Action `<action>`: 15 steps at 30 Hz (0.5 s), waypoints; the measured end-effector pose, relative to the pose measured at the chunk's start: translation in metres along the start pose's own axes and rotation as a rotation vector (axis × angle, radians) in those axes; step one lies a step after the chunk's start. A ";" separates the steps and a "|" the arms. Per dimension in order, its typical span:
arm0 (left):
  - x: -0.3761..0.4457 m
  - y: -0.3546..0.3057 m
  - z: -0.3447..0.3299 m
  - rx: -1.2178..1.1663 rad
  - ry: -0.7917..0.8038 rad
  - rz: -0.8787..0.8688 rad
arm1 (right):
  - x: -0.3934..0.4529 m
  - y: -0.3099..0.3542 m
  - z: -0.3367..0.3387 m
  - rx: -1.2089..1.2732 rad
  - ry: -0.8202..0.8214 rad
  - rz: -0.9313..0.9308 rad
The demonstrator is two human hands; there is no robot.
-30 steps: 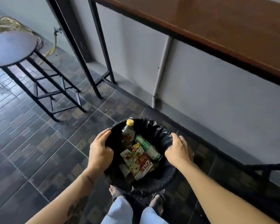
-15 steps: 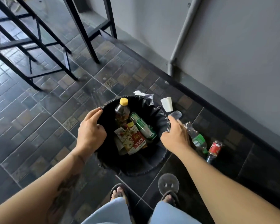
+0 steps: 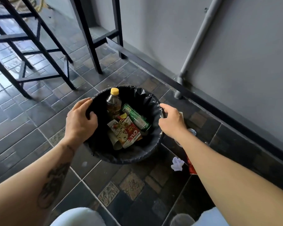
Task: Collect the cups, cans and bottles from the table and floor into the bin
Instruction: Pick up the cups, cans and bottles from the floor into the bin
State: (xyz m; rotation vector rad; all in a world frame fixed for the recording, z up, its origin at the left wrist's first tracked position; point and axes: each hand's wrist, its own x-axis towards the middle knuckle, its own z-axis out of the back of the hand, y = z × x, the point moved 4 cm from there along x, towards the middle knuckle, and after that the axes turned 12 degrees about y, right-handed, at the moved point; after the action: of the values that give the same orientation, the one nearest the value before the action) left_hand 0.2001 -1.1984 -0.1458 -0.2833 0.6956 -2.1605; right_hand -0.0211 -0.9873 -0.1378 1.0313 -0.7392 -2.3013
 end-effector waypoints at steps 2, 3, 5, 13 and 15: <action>0.005 0.009 -0.003 -0.012 -0.043 -0.016 | 0.012 0.000 -0.007 -0.006 -0.020 0.024; 0.008 0.013 -0.004 -0.021 -0.064 -0.013 | 0.017 0.000 -0.010 0.009 -0.026 0.038; 0.012 0.020 -0.006 -0.033 -0.085 0.007 | 0.025 -0.001 -0.018 0.040 -0.023 0.060; 0.007 0.039 -0.024 -0.050 0.003 0.096 | 0.033 -0.014 -0.040 -0.052 -0.027 0.061; 0.001 0.037 -0.034 -0.043 0.029 0.090 | 0.039 -0.020 -0.038 -0.090 -0.057 0.063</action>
State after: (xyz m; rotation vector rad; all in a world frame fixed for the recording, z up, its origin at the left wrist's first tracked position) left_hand 0.2092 -1.2048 -0.1955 -0.2389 0.7574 -2.0699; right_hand -0.0186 -1.0075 -0.1924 0.8931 -0.6743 -2.2955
